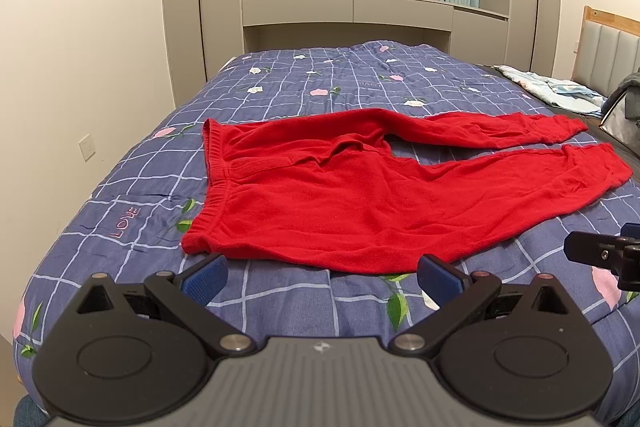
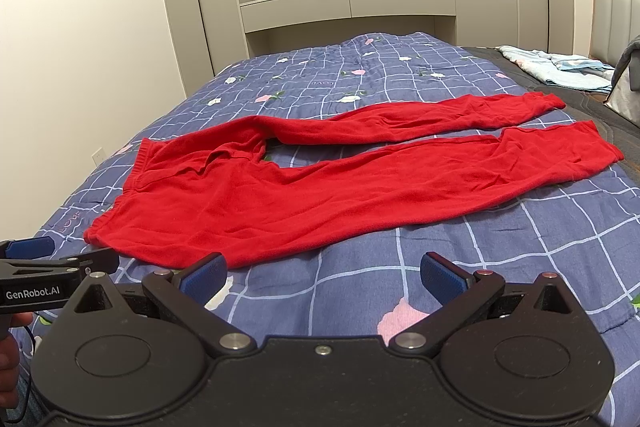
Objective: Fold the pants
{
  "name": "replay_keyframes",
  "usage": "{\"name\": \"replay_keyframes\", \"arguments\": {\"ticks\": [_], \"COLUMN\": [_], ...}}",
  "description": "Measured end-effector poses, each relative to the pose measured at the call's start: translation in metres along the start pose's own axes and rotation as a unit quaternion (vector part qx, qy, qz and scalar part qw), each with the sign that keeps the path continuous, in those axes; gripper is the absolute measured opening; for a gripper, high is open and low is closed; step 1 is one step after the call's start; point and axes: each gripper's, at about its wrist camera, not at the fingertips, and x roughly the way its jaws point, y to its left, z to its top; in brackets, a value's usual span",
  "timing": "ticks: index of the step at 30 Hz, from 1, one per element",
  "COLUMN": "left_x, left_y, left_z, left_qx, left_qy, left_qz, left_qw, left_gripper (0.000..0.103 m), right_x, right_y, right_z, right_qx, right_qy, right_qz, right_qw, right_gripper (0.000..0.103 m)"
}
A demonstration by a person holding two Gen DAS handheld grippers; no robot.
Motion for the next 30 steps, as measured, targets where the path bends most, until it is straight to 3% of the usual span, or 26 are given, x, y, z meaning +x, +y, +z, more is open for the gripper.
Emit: {"name": "replay_keyframes", "arguments": {"ticks": [30], "left_x": [0.012], "left_y": [-0.001], "left_z": [0.003], "left_qx": [0.008], "left_qy": [0.023], "left_qz": [0.002], "left_qw": [0.9997], "left_gripper": [0.103], "right_x": [0.013], "right_y": [0.005], "right_z": [0.006], "right_qx": [-0.008], "right_qy": [0.029], "right_qz": [-0.007], "right_qw": [1.0], "right_gripper": [0.103]}}
